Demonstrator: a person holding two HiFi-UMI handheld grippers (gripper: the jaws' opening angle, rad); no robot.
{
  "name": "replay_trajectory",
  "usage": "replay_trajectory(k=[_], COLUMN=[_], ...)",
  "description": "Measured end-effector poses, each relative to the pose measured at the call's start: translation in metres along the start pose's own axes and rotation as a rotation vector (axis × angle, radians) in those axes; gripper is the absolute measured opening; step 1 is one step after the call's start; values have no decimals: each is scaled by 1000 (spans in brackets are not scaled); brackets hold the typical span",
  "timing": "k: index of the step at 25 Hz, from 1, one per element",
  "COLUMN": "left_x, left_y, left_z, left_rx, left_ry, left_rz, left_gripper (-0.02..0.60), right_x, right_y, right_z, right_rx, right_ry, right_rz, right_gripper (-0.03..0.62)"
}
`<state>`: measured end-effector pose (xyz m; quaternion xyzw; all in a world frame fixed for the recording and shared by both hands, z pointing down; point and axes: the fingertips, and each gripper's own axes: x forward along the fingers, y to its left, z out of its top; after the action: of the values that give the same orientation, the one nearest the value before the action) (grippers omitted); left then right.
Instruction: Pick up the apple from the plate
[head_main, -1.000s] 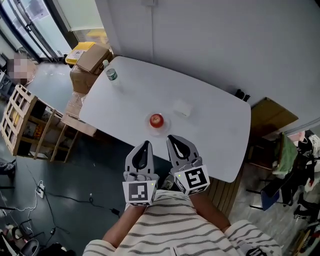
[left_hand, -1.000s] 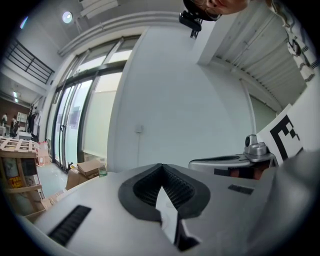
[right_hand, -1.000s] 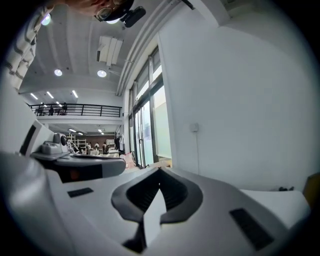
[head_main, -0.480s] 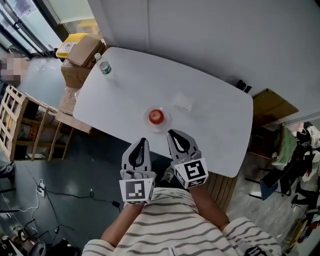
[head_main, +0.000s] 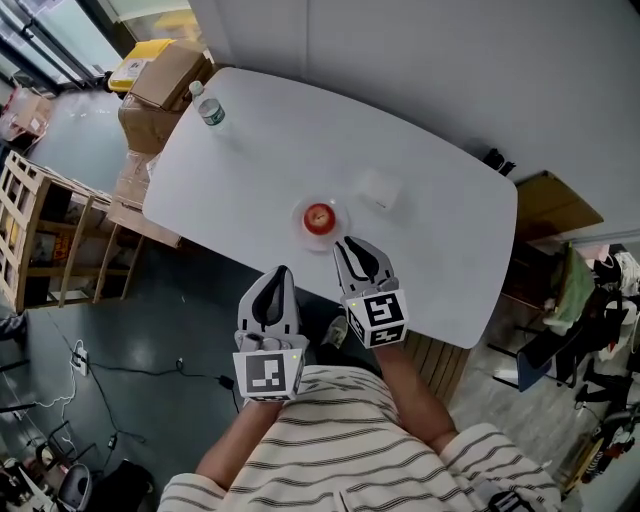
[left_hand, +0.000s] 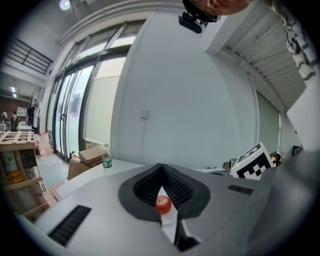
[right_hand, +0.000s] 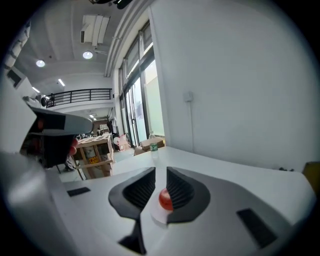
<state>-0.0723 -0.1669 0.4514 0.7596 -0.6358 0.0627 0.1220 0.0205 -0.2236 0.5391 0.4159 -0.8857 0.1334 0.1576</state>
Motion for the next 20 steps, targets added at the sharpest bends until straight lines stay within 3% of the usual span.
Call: replay_trajectory(k=[20], left_x=[7], left_y=[25], left_z=[-20], left_rx=[-11], left_ry=[52], left_rz=[47], left_gripper=[5], right_x=[67], right_y=[-14], right_z=[-70], right_rx=[30], right_ry=[123], right_rz=[28], right_gripper=[250])
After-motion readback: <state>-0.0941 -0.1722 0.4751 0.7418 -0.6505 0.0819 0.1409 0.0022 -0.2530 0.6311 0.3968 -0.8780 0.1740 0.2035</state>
